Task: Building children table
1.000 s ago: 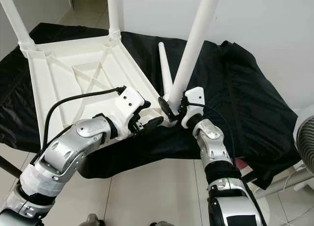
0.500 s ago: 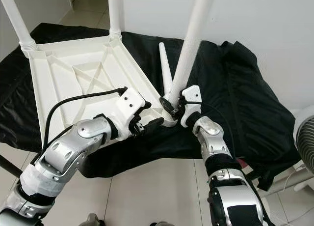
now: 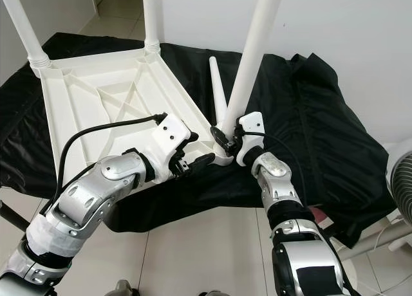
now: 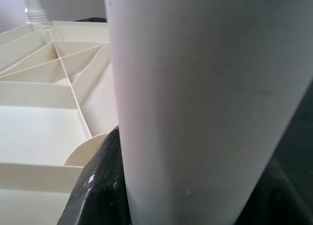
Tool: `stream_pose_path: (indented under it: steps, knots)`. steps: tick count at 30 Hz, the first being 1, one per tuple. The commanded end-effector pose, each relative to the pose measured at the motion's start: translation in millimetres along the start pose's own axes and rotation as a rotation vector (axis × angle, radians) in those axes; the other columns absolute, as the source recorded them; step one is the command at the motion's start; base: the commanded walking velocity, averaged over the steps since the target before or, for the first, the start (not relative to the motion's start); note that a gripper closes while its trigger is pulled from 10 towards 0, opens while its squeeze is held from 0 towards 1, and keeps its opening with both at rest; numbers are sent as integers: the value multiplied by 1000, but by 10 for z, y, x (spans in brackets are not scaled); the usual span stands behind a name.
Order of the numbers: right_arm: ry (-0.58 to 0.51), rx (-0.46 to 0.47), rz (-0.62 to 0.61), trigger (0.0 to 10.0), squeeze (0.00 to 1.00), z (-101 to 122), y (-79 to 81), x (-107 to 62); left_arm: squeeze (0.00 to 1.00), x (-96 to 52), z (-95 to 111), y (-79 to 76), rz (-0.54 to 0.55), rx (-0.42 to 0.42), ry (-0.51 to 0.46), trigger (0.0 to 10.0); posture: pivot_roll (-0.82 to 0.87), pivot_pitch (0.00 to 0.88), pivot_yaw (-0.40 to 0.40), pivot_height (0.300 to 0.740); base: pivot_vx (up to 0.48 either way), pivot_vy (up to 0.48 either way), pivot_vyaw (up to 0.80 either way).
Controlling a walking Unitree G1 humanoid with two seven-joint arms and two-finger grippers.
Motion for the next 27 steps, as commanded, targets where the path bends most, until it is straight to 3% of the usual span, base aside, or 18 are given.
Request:
stream_pose_path:
  steps: [1, 14, 16, 22, 24, 27]
  knots:
    - [48, 46, -84, 10000, 0, -131, -73, -54, 0, 23, 5, -47, -77, 17, -6, 10000, 39, 63, -53, 740, 0, 0, 0]
    - [33, 130, -198, 10000, 0, -158, -14, -2, 0, 17, 5, -65, -81, 14, -7, 10000, 33, 70, -53, 740, 0, 0, 0]
    - [22, 173, -269, 10000, 0, -145, 62, 49, 0, 19, 4, -83, -87, 8, -8, 10000, 28, 79, -51, 740, 0, 0, 0]
    - [13, 187, -305, 10000, 0, -138, 106, 67, 0, 17, 3, -92, -89, 5, -8, 10000, 25, 83, -52, 740, 0, 0, 0]
    - [-28, 211, -414, 10000, 0, -121, 220, 88, 0, 19, 1, -105, -92, 0, -9, 10000, 18, 89, -54, 740, 0, 0, 0]
    - [-53, 212, -473, 10000, 0, -117, 289, 80, 0, 22, -4, -104, -92, -3, -8, 10000, 13, 94, -60, 740, 0, 0, 0]
Point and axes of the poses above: a point about 5 cm out from each wrist's last joint towards the gripper, its own x axis pointing out of the wrist towards the gripper, its own z axis along the axis of the wrist's last joint, y = z × x, the point moved 1 cm from there along x, pointing out of the wrist towards the gripper, and after that the axes turned 11 degrees about x, right-handed, at the moved point
